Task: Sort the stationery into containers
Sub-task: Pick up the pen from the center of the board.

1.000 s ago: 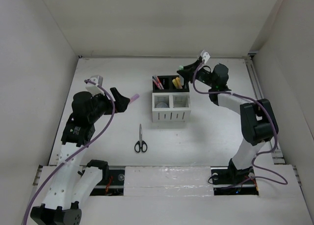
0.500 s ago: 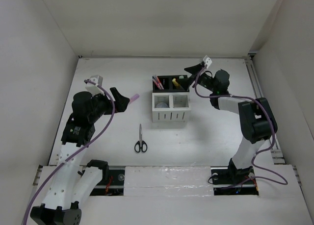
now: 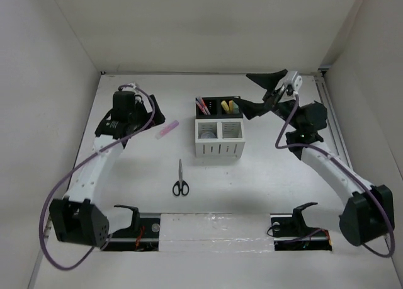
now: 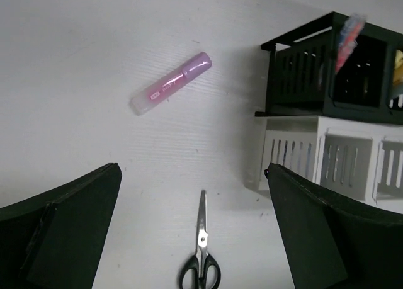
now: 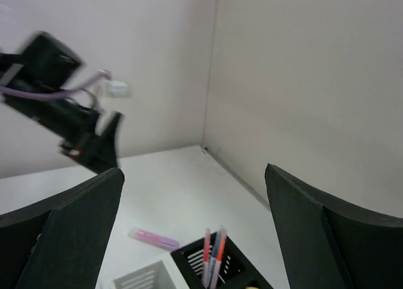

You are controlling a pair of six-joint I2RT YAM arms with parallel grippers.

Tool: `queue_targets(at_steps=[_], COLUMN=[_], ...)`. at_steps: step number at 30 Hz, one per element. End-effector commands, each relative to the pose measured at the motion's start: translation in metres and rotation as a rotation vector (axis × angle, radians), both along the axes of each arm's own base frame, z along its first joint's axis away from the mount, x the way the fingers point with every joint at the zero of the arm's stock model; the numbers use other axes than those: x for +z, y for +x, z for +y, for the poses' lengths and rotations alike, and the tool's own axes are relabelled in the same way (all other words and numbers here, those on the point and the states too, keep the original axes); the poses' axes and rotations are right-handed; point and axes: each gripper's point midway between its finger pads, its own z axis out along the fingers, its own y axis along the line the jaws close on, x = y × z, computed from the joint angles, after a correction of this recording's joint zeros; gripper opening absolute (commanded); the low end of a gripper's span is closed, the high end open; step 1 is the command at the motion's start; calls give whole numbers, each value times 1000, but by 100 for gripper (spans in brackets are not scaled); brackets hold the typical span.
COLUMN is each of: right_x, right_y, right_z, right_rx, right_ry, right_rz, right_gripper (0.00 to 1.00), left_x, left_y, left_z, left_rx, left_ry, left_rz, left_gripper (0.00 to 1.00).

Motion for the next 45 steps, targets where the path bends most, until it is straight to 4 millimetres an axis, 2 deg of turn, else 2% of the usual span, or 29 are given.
queue_targets(at_steps=[1, 2, 3, 5, 6, 8, 9, 10, 11, 13, 16, 17, 19, 23, 27, 30, 32, 35, 45], right_x=[-12, -16, -11, -11, -11, -14, -16, -13, -19, -17, -26, -24, -26, -20, -25, -26, -23, -23, -23], right_y=[-22, -30, -44, -62, -70, -75, -80, -85, -87, -95, -94, -97, -97, -105, -106, -107, -110, -110, -110], right_z=[13, 15, 17, 25, 26, 30, 32, 31, 35, 35, 35, 34, 34, 34, 34, 33, 32, 32, 32], right_rx=[30, 44, 69, 120, 135, 147, 160, 169, 182, 196, 191, 190, 197, 205, 214, 211, 210, 210, 210], right_ry=[-58, -60, -69, -83, -92, -103, -104, -104, -111, -115, -138, -135, -147, -138, -145, -149, -145, -145, -145], right_rz=[53, 57, 26, 5, -6, 5, 5, -7, 9, -13, 6, -3, -2, -22, -16, -24, -32, -32, -32], right_gripper=[100, 100, 100, 100, 100, 100, 100, 100, 100, 100, 100, 100, 100, 100, 100, 100, 100, 100, 100], left_x=[2, -5, -20, -30, -47, -50, -71, -74, -80, -102, -108, -112, -121, -157, -173, -172, -172, -187, -190], left_y=[26, 32, 42, 52, 58, 71, 72, 82, 88, 93, 102, 107, 107, 101, 93, 96, 96, 92, 101], left_z=[2, 1, 1, 0, 0, 1, 1, 0, 0, 1, -2, -3, 1, 5, 9, 11, 12, 13, 7], left_rx=[20, 20, 1, -19, -32, -55, -67, -76, -85, -95, -119, -118, -106, -110, -108, -100, -94, -100, -107], left_ry=[42, 47, 76, 101, 120, 159, 175, 182, 191, 216, 244, 243, 262, 293, 309, 316, 323, 329, 306], left_rz=[39, 63, 110, 137, 180, 180, 231, 214, 224, 284, 252, 246, 266, 352, 396, 385, 385, 430, 434], left_gripper=[100, 100, 100, 100, 100, 100, 100, 100, 100, 98, 98, 98, 98, 97, 92, 89, 82, 74, 64])
